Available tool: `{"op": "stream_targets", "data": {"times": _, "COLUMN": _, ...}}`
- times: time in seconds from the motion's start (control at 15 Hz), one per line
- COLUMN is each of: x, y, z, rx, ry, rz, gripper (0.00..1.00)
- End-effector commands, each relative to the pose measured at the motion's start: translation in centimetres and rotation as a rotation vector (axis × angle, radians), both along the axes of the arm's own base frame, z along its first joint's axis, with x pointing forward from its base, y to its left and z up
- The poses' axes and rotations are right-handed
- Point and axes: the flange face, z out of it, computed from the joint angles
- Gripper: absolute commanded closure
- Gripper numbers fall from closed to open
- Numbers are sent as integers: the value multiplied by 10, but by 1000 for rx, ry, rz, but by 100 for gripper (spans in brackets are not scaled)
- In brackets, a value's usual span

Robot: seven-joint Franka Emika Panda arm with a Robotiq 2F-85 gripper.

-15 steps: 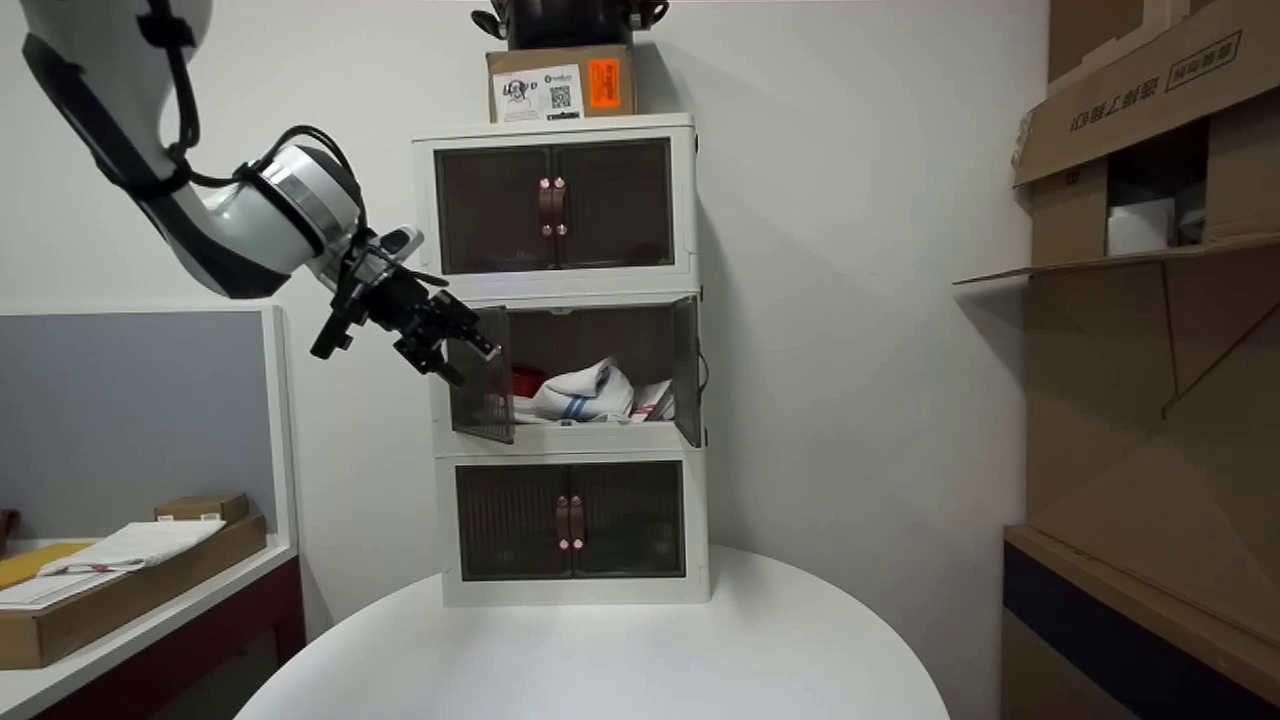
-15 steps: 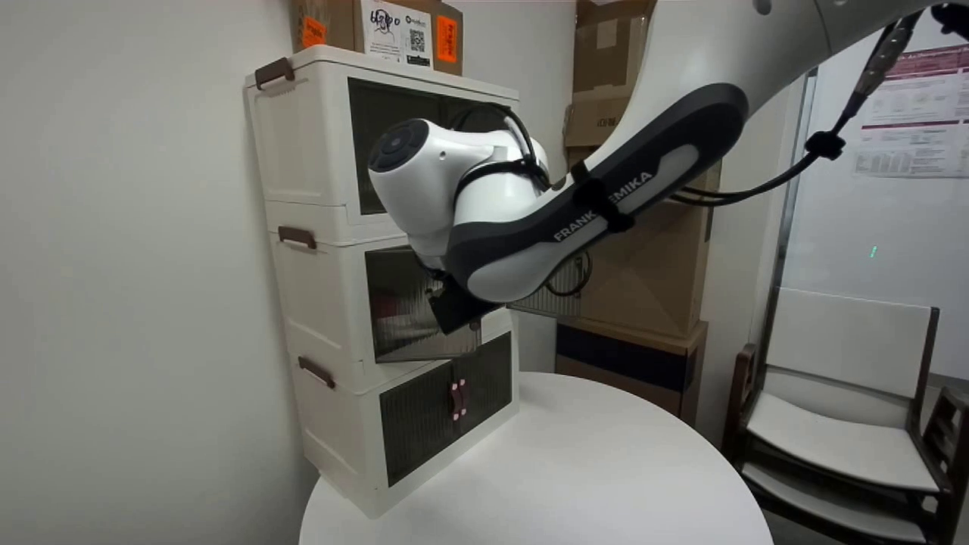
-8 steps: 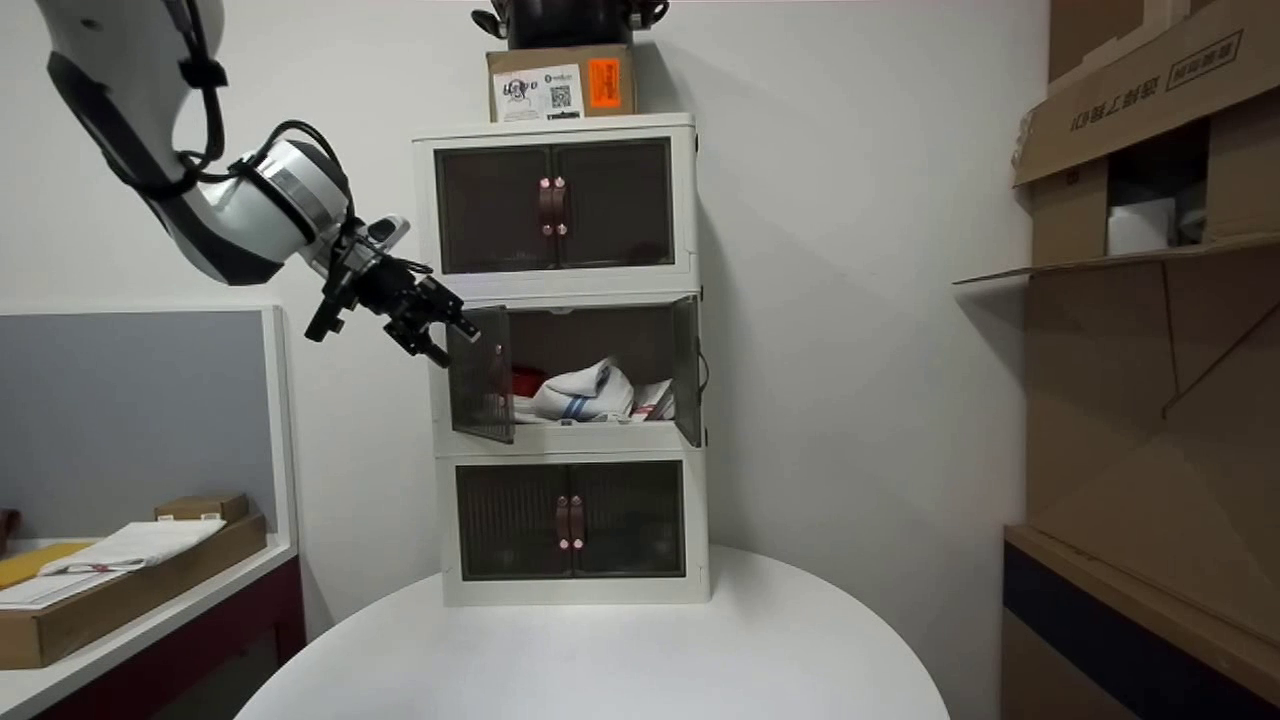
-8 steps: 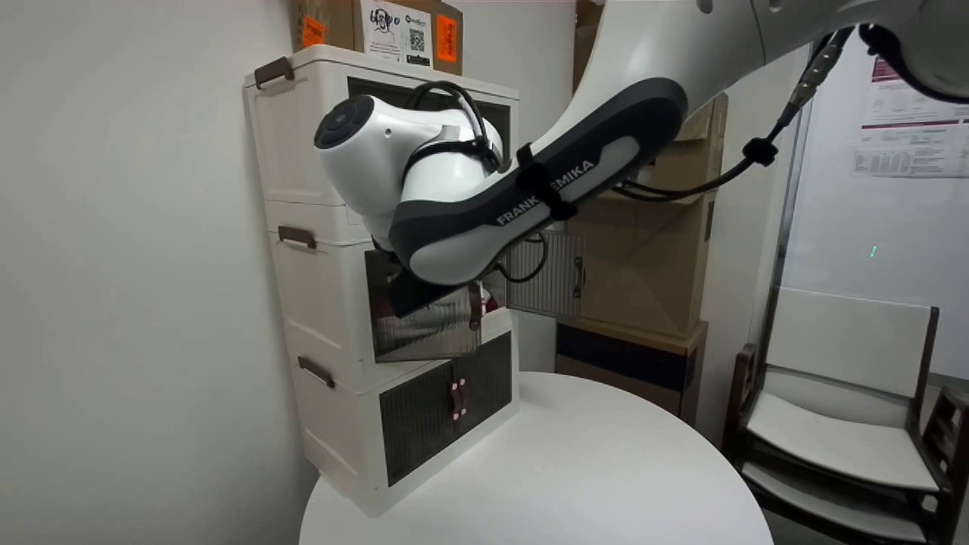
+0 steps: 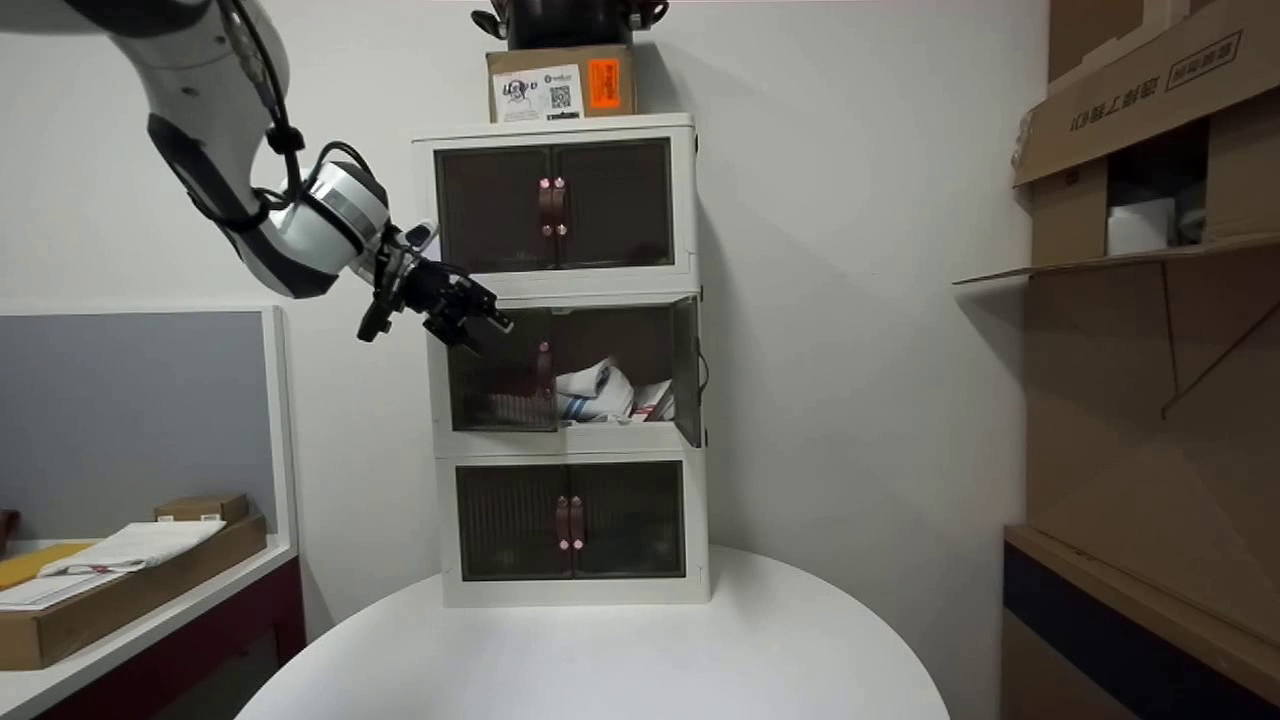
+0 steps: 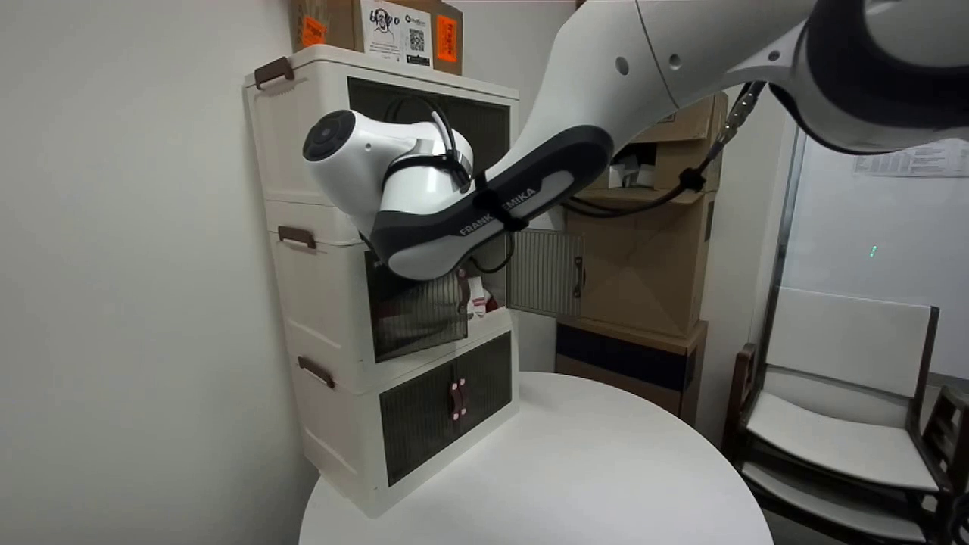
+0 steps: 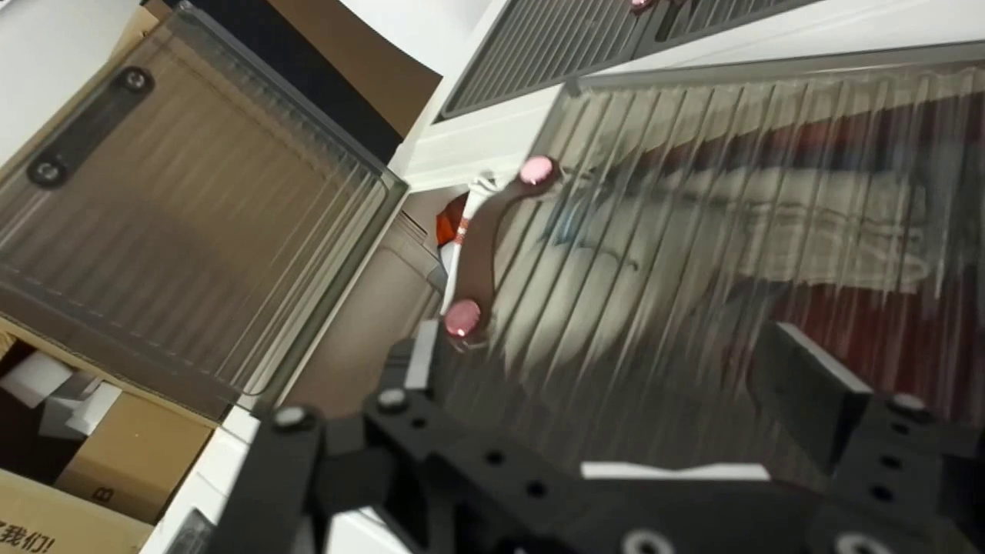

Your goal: Close the left door of the middle cabinet, close the right door of the middle cabinet

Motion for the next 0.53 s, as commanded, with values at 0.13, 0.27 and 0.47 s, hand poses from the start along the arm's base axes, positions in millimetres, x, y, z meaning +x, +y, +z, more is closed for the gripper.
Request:
{"op": "stream_targets", "data": {"times": 0.13, "x": 53, "y": -7, "z": -13, "rx": -40, "ry": -10, "rz": -20, "gripper": 0}}
{"op": "stream_targets", "data": {"times": 0.27, "x": 57, "y": -10, "z": -12, "rx": -42, "ry": 6, "rz": -20, "gripper": 0}}
{"op": "stream_targets", "data": {"times": 0.47, "x": 50, "y": -13, "z": -3, "rx": -20, "ry": 43, "rz": -5, "gripper": 0}}
